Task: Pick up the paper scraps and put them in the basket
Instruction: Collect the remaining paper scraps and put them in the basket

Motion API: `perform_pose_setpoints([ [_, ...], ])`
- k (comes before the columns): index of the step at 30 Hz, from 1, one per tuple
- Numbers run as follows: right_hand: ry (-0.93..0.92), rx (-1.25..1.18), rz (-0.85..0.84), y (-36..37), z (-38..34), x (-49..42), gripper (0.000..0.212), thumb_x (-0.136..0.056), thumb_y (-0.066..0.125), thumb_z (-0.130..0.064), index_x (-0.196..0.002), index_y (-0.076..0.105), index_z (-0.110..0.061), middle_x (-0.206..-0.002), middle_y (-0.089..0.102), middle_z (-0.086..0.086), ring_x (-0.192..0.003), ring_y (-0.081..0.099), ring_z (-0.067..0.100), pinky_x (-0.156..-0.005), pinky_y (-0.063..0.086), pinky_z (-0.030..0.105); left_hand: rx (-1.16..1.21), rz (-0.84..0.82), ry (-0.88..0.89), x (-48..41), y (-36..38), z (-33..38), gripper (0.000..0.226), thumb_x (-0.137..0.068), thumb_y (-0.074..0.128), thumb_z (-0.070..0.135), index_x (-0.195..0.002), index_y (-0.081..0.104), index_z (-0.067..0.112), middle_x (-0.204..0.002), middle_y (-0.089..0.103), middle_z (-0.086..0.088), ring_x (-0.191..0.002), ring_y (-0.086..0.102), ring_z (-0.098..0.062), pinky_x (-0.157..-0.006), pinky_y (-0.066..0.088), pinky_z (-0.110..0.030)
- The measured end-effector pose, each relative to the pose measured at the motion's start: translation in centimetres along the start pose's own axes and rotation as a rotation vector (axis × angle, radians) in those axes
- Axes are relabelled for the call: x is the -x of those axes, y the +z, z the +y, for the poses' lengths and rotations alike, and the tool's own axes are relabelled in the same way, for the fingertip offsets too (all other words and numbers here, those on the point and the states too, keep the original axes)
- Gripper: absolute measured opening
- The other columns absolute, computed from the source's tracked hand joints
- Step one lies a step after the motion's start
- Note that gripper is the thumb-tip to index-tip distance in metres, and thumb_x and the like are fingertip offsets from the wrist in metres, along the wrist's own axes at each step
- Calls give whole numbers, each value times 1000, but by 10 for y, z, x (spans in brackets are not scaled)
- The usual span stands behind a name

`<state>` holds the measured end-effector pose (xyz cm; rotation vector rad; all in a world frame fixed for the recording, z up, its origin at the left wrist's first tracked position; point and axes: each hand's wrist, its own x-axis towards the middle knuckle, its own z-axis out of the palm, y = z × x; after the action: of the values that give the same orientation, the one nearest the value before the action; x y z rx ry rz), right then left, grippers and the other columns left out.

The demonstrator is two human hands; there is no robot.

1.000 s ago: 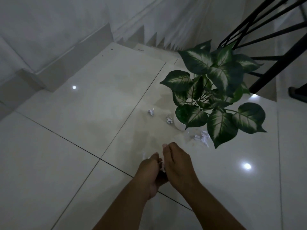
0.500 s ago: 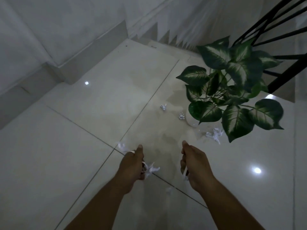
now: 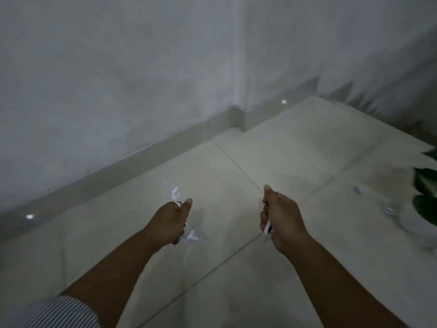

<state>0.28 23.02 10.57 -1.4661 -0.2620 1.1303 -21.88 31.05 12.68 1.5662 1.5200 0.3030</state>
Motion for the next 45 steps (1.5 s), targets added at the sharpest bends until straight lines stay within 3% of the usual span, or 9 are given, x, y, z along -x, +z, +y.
perform_pose_setpoints([
  [9, -11, 134, -369, 248, 37, 84, 41, -96, 51, -40, -65, 46, -12, -36, 31, 0, -31, 28, 16, -43, 24, 23, -442, 288, -29, 75, -214, -111, 52, -99, 36, 44, -57, 42, 14, -51, 55, -9, -34, 46, -3, -50, 36, -25],
  [14, -26, 165, -582, 355, 73, 148, 41, -96, 53, -33, -63, 46, -9, -36, 30, 2, -29, 28, 17, -36, 27, 17, -559, 441, -123, 121, -305, -164, 50, -96, 44, 39, -62, 56, 4, -55, 59, -9, -52, 56, -20, -62, 48, -31],
  [17, -8, 178, -683, 398, 92, 180, 41, -96, 55, -30, -63, 48, -8, -46, 31, 6, -31, 26, 15, -39, 25, 18, -440, 549, -158, 143, -350, -193, 42, -89, 47, 33, -92, 68, -3, -82, 69, -14, -85, 67, -29, -75, 52, -33],
  [21, 100, 166, -774, 434, 112, 216, 35, -96, 56, -26, -67, 48, -7, -50, 29, 4, -33, 25, 13, -38, 23, 18, -171, 807, -228, 161, -397, -231, 30, -95, 51, 25, -107, 67, 3, -87, 66, -11, -88, 66, -30, -62, 49, -26],
  [24, 163, 190, -788, 454, 125, 238, 33, -96, 56, -25, -69, 47, -8, -53, 31, 4, -34, 27, 11, -36, 22, 16, 31, 927, -302, 169, -424, -266, 42, -93, 52, 29, -125, 56, 3, -118, 65, -14, -107, 61, -34, -94, 51, -41],
  [30, 167, 250, -780, 477, 138, 254, 29, -94, 57, -22, -71, 49, -7, -56, 35, 6, -33, 31, 10, -33, 23, 17, 355, 994, -243, 177, -434, -295, 36, -88, 53, 48, -82, 65, 14, -70, 71, -2, -72, 68, -16, -79, 55, -34],
  [33, 155, 286, -801, 490, 144, 262, 28, -94, 59, -22, -72, 50, -7, -57, 38, 6, -37, 33, 12, -34, 24, 17, 66, 900, -273, 188, -424, -317, 51, -86, 44, 60, -94, 67, 15, -93, 73, -2, -95, 66, -19, -92, 46, -31],
  [39, 53, 350, -833, 523, 149, 271, 31, -90, 63, -20, -66, 55, -3, -38, 47, 6, -36, 44, 18, -39, 34, 28, -398, 731, -367, 194, -401, -341, 53, -92, 33, 59, -77, 66, 19, -93, 72, -4, -85, 63, -21, -83, 48, -34],
  [45, -36, 303, -835, 574, 146, 295, 37, -86, 68, -20, -56, 58, -2, -44, 58, 11, -43, 57, 25, -58, 54, 41, -561, 750, -334, 192, -397, -344, 65, -95, 21, 54, -89, 71, 13, -96, 73, -10, -91, 66, -27, -82, 49, -36],
])
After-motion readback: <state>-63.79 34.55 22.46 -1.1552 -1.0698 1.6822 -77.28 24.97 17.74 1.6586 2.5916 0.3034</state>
